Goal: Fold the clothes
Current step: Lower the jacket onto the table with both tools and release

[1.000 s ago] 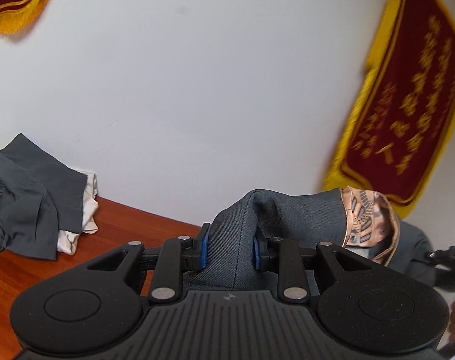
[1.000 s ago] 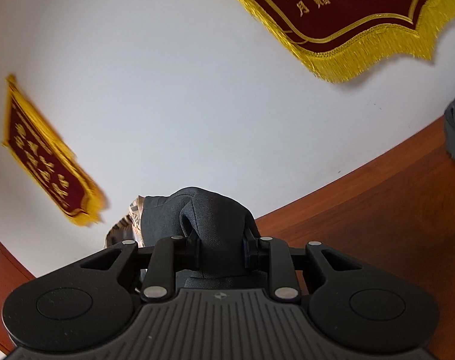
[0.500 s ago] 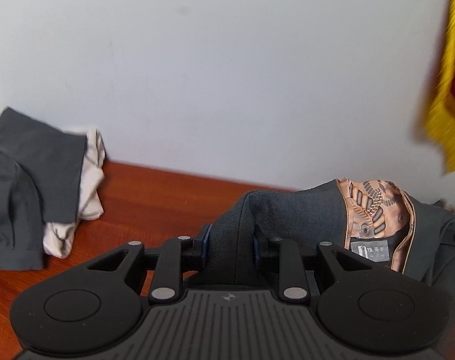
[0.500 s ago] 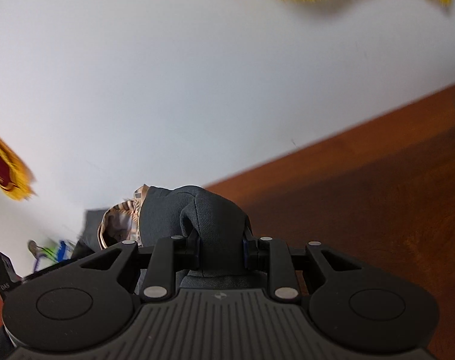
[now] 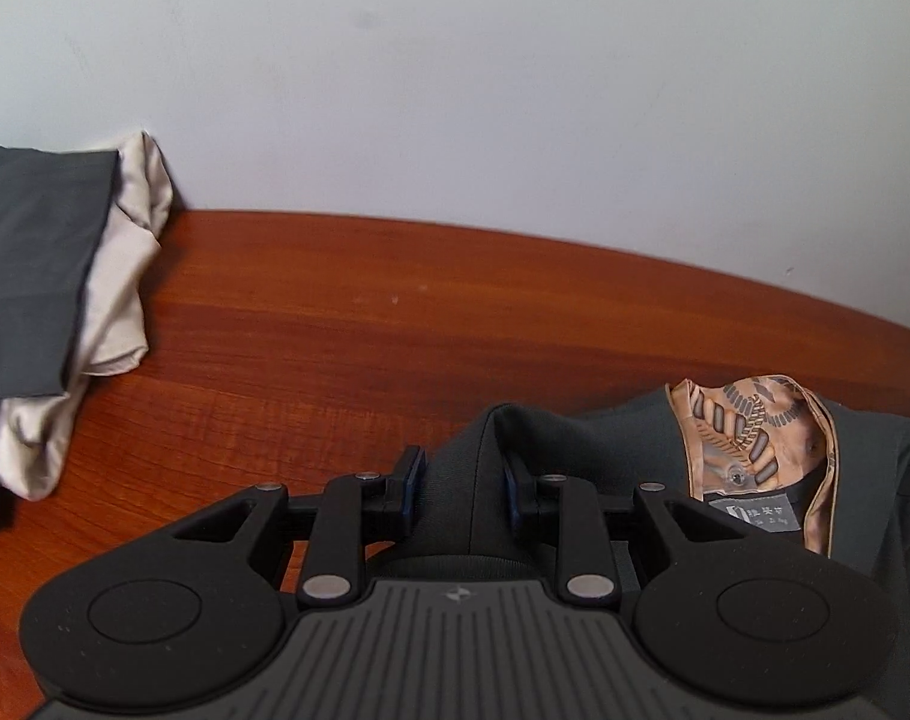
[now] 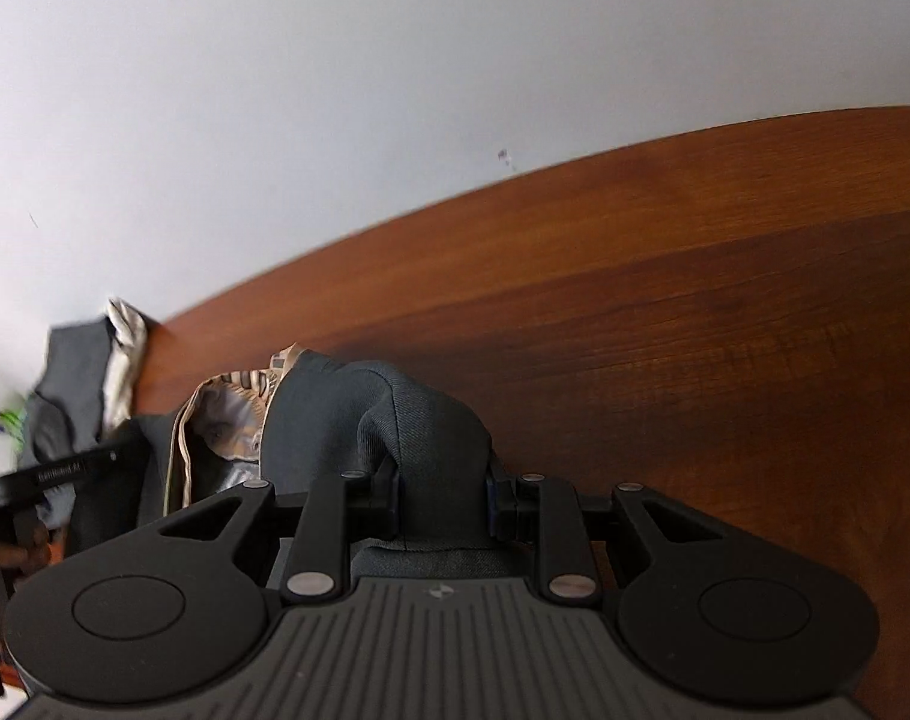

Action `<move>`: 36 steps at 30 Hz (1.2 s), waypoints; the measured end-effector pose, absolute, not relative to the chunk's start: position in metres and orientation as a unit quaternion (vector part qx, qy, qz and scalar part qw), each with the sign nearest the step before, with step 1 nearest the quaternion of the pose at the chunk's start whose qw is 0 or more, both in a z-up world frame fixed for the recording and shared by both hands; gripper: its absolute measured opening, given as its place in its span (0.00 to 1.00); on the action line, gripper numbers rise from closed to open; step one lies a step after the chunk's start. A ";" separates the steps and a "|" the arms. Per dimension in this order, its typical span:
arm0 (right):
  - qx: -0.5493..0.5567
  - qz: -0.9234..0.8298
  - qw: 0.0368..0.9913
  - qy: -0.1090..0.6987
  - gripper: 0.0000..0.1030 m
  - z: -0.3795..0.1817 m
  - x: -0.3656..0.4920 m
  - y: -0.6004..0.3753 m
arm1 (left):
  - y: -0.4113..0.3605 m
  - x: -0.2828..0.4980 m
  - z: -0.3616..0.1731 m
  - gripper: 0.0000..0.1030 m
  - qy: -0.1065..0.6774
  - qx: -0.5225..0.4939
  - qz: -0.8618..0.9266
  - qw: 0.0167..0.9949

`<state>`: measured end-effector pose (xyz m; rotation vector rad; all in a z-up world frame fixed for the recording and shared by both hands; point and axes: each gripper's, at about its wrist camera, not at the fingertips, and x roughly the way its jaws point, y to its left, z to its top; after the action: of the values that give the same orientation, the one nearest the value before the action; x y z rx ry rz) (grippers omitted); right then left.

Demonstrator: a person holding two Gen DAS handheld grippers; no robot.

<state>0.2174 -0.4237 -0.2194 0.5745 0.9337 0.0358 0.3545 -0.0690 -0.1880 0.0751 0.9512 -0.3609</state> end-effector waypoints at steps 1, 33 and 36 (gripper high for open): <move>0.267 0.018 0.853 0.448 0.29 -0.222 0.220 -0.423 | -0.070 0.354 -0.192 0.26 0.458 0.039 -0.173 0.871; 0.145 -0.055 0.872 0.465 0.71 -0.108 0.077 -0.373 | 0.046 0.233 -0.090 0.40 0.453 -0.011 -0.224 0.863; 0.152 -0.059 0.867 0.471 0.72 -0.109 0.047 -0.366 | 0.051 0.213 -0.090 0.42 0.458 -0.002 -0.231 0.858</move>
<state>0.0470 -0.3658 -0.1094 0.3181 0.9872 -0.1226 0.2132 0.0511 -0.0901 -0.0049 0.9612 -0.4858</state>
